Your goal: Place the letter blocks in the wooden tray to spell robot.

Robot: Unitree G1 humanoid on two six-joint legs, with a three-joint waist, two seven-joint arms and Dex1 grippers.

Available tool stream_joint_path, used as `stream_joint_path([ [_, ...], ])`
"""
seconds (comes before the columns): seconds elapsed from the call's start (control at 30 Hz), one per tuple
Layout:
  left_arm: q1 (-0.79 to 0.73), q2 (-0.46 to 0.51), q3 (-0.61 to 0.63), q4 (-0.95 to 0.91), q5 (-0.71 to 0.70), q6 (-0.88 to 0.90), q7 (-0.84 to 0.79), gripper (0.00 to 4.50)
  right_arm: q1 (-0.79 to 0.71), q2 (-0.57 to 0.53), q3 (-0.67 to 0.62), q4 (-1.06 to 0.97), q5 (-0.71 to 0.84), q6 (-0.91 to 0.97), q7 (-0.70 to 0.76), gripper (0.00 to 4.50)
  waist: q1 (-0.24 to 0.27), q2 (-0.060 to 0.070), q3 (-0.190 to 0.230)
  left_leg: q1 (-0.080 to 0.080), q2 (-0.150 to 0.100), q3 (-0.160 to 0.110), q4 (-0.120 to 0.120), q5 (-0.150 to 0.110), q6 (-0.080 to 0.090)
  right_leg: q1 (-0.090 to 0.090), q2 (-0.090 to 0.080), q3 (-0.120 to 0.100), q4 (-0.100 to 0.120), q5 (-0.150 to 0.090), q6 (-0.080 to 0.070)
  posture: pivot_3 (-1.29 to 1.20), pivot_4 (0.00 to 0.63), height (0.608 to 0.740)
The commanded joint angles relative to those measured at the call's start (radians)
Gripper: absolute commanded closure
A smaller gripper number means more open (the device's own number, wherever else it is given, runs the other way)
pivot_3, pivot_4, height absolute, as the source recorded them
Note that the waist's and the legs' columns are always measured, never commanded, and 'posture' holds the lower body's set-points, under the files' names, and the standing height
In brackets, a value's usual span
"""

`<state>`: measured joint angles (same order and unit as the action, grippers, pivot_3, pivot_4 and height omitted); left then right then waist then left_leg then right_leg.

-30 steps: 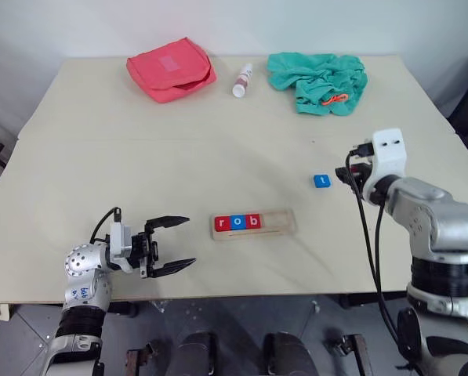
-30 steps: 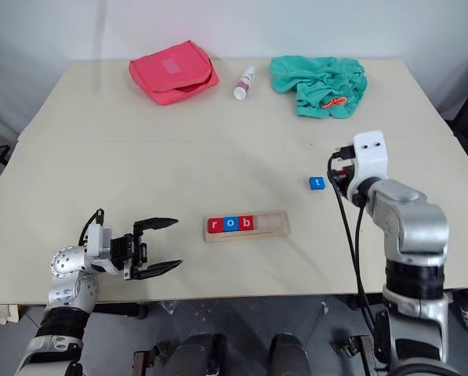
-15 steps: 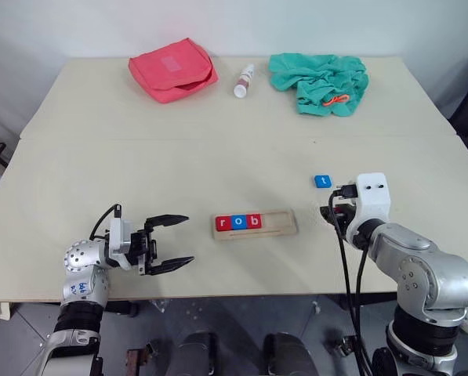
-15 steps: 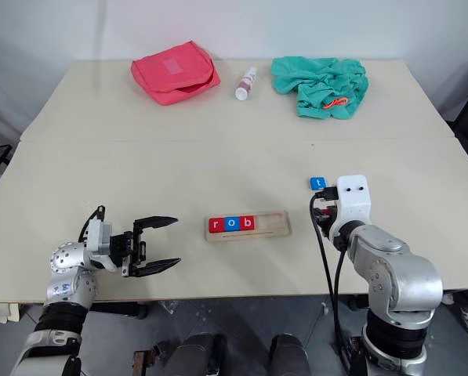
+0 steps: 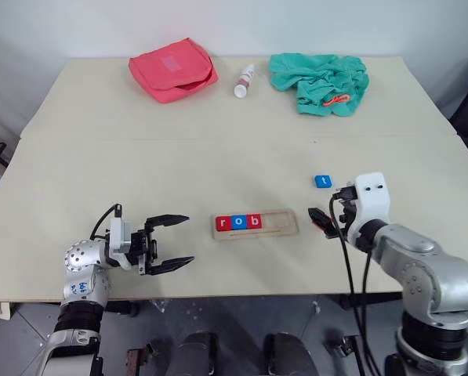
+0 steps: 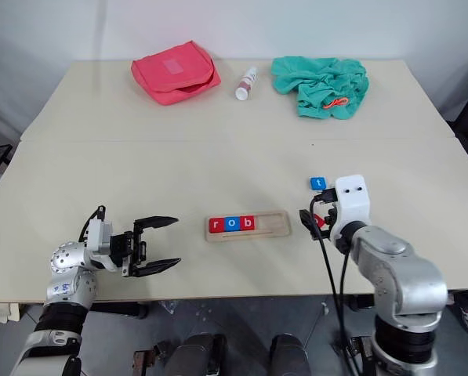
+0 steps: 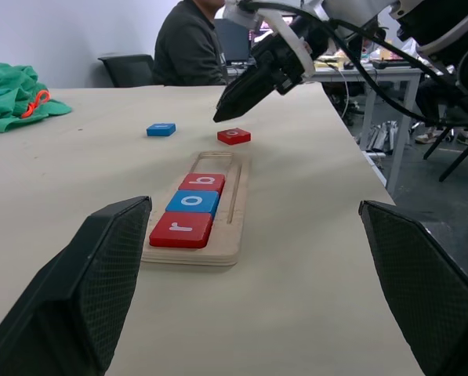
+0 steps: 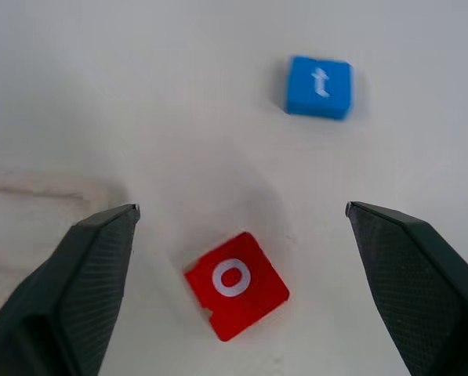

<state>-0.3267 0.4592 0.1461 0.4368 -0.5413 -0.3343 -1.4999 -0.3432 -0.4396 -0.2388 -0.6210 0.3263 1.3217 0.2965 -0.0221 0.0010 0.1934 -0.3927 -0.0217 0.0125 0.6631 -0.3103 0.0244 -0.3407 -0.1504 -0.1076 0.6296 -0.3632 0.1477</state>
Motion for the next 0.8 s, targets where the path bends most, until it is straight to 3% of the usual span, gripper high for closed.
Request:
stream_joint_path([
  [0.03,0.003,-0.003,0.003,-0.018,-0.010,-0.012,-0.020,0.00,0.002,-0.141,0.007,0.033,0.044,-0.097,0.141,0.03,0.001,0.000,0.000,0.000,0.000,0.000,0.000,0.000,0.000,0.000,0.000,0.000,0.000,0.000,0.000,0.00,0.150,0.740],
  [0.2,0.001,-0.018,0.001,-0.010,-0.004,-0.025,-0.012,0.00,0.033,-0.416,0.107,0.204,0.028,-0.338,0.417,0.03,0.002,0.000,0.000,0.000,0.000,0.001,0.000,0.000,0.000,0.001,0.000,0.000,-0.002,0.000,0.000,0.00,0.150,0.740],
  [0.3,0.003,-0.023,0.001,-0.013,-0.003,-0.028,-0.008,0.00,0.030,-0.493,0.165,0.300,0.010,-0.445,0.509,0.03,0.003,0.000,0.000,0.000,0.001,0.002,0.000,0.000,0.000,0.001,0.000,0.000,-0.002,0.000,0.000,0.00,0.150,0.740],
  [0.5,0.019,-0.023,0.008,-0.028,-0.007,-0.032,-0.002,0.00,-0.042,-0.513,0.240,0.418,-0.011,-0.532,0.591,0.03,0.003,0.000,0.000,0.000,0.001,0.003,0.001,0.000,0.000,0.001,0.000,-0.001,-0.002,0.000,0.000,0.00,0.150,0.740],
  [0.8,0.083,-0.009,0.025,-0.092,-0.014,-0.030,0.028,0.00,-0.104,-0.458,0.335,0.508,-0.058,-0.573,0.604,0.03,0.012,0.000,0.000,0.000,0.001,0.002,0.002,0.000,0.000,0.001,0.000,-0.001,-0.002,0.000,0.000,0.00,0.150,0.740],
])
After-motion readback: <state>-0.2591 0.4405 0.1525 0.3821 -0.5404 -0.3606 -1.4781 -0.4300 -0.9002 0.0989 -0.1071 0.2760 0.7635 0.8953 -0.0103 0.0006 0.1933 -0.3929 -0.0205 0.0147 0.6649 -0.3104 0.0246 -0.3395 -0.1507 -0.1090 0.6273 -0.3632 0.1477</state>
